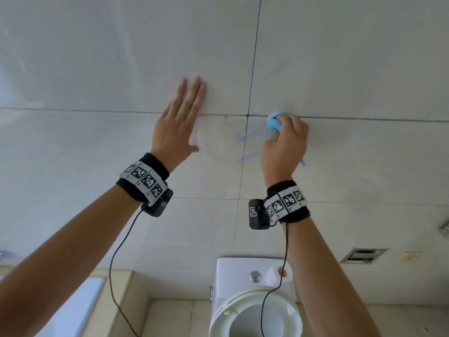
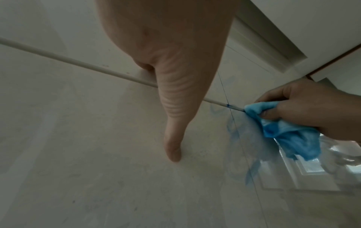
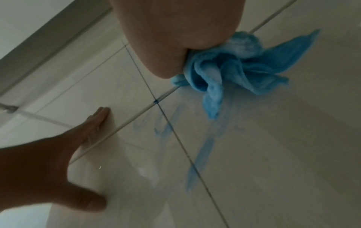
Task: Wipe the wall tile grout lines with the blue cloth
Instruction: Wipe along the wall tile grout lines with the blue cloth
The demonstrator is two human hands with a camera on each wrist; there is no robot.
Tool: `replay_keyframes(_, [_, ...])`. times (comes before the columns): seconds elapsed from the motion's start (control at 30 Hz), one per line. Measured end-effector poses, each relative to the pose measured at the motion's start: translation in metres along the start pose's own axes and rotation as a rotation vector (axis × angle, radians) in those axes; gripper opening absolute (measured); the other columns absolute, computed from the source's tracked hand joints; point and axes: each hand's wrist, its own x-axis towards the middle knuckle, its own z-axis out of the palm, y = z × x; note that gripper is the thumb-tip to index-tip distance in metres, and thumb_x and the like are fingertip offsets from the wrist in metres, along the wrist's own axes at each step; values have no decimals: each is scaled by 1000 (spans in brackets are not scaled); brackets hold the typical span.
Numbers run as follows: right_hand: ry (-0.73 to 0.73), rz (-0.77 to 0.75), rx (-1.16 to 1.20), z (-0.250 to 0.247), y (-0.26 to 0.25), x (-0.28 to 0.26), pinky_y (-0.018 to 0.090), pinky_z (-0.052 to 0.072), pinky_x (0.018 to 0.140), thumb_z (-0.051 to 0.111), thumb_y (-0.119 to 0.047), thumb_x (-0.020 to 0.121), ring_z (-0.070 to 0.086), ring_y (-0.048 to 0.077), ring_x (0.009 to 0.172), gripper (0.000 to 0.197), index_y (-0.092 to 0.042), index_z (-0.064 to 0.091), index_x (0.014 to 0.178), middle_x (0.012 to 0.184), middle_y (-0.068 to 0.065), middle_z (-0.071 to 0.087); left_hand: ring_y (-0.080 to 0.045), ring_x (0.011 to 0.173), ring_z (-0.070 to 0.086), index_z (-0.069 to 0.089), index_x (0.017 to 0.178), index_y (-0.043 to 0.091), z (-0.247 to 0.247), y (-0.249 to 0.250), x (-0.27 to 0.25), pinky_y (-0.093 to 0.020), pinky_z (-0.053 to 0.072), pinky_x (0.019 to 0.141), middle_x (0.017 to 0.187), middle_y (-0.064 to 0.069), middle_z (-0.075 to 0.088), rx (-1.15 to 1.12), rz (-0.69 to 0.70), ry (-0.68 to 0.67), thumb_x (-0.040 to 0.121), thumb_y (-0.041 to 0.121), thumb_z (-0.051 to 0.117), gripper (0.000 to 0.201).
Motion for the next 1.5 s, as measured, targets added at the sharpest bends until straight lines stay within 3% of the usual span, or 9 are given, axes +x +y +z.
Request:
replay_keyframes(0.1, [-132,-163,25,14,-26,-13,44,53,93,52,5,81,54,25,106,33,-5,72,106,108,7,71,-29,161,-10,-11,166,12,4,3,1,-41,14,131,175,-4,-13,5,-19,10,50,49,99,164])
replay_keyframes(0.23, [-260,-253,104,16,-48,-13,45,54,87,56,9,77,59,30,100,38,-5,74,107,107,6,71,-28,161,-10,-9,166,12,4,1,1,-37,8,131,175,-3,-12,-10,-21,14,48,48,99,164])
replay_keyframes(0.4, [-127,-208,72,-11,-28,10,23,48,91,49,-4,88,61,27,106,34,-4,74,111,111,5,71,-30,162,-9,-9,166,11,5,1,1,-39,7,132,175,-4,-11,-1,-13,24,49,49,99,164])
replay_keyframes(0.67, [-221,-377,76,23,-23,-31,48,54,90,54,8,83,54,26,103,31,-1,75,104,104,9,71,-31,162,-7,-9,166,10,10,1,1,-43,13,132,175,-6,-10,13,-6,26,46,50,100,167])
replay_keyframes(0.77, [-265,-371,81,16,-24,-28,45,55,86,60,12,80,57,27,101,34,-3,74,107,106,7,72,-31,162,-8,-9,166,11,10,2,1,-44,12,132,175,-6,-10,4,1,27,47,48,100,166])
replay_keyframes(0.93, [-96,-255,53,14,-33,12,40,54,89,47,-3,83,57,27,102,36,-4,74,107,107,6,71,-31,162,-7,-8,166,10,10,0,0,-43,12,132,176,-6,-9,20,3,34,48,50,99,164])
replay_keyframes(1.17, [-279,-395,87,36,-61,-22,46,54,85,46,-3,87,61,31,100,33,-4,74,105,109,6,73,-32,162,-7,-8,166,9,13,-1,2,-43,10,132,175,-8,-9,22,14,38,47,53,98,165])
replay_keyframes(1.27, [-294,-454,38,30,-49,-14,47,55,84,49,0,86,57,30,101,33,-4,73,109,113,8,70,-32,162,-7,-7,166,9,12,-2,1,-42,8,132,176,-7,-8,22,17,38,48,53,98,164])
replay_keyframes(1.5, [-208,-341,-136,-15,17,7,40,58,81,52,-1,91,49,28,112,35,-9,72,119,122,14,60,-32,162,-7,-8,166,10,14,2,1,-43,10,132,176,-6,-9,15,2,32,49,51,99,164])
